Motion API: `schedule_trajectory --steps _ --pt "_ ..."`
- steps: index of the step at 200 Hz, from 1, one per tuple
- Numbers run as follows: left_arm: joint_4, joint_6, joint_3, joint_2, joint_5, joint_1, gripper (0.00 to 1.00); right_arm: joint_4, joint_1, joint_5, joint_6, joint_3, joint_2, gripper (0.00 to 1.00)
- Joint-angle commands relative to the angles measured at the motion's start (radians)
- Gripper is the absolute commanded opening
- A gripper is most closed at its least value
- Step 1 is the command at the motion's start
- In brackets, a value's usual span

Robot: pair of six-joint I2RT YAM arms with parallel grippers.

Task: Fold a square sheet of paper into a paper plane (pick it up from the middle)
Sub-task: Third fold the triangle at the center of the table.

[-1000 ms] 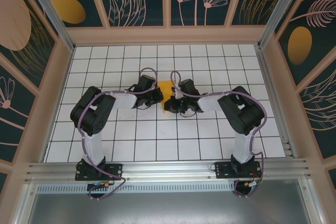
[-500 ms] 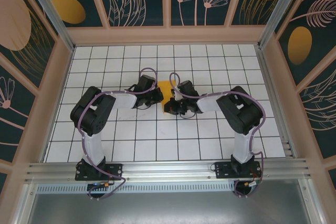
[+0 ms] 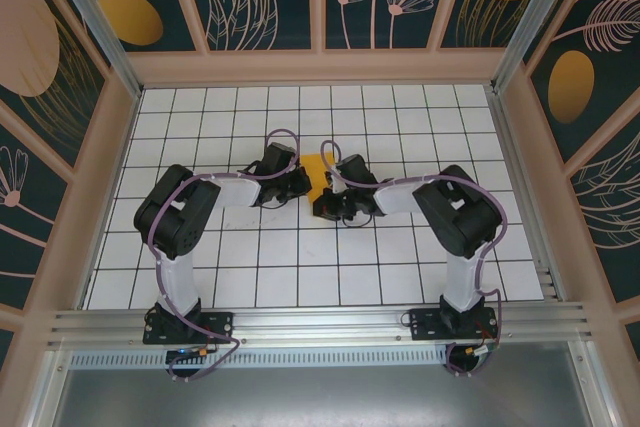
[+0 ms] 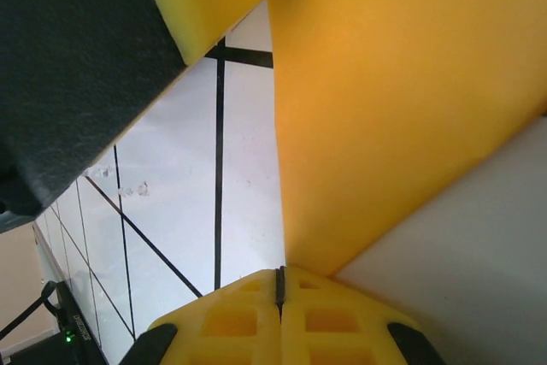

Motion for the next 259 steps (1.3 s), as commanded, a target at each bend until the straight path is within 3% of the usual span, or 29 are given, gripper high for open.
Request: schedule_trajectory --steps 1,28,95,181,216,259 --pt "-0.089 -0.002 -0.037 0.035 -0.057 0.001 0.00 -0.001 -0.045 0.062 0.010 0.006 -0.081 0.00" --pt "-0.090 0.002 -0.032 0.040 -0.054 0.002 0.00 0.048 -0.097 0.053 0.036 0.011 -0.066 0.00" --pt "-0.096 0.009 -0.019 0.036 -0.049 0.001 0.00 0.026 -0.098 0.023 0.012 0.091 0.069 0.00" --pt "-0.107 0.062 0.094 -0.053 0.030 0.001 0.04 -0.077 -0.089 0.105 0.017 0.101 0.095 0.00" --pt "-0.032 0.002 0.013 -0.130 0.088 -0.015 0.06 -0.075 -0.073 0.105 0.052 0.103 0.087 0.00" --pt "0.051 -0.079 -0.131 -0.176 0.107 -0.048 0.00 -0.062 -0.064 0.092 0.071 0.096 0.079 0.00"
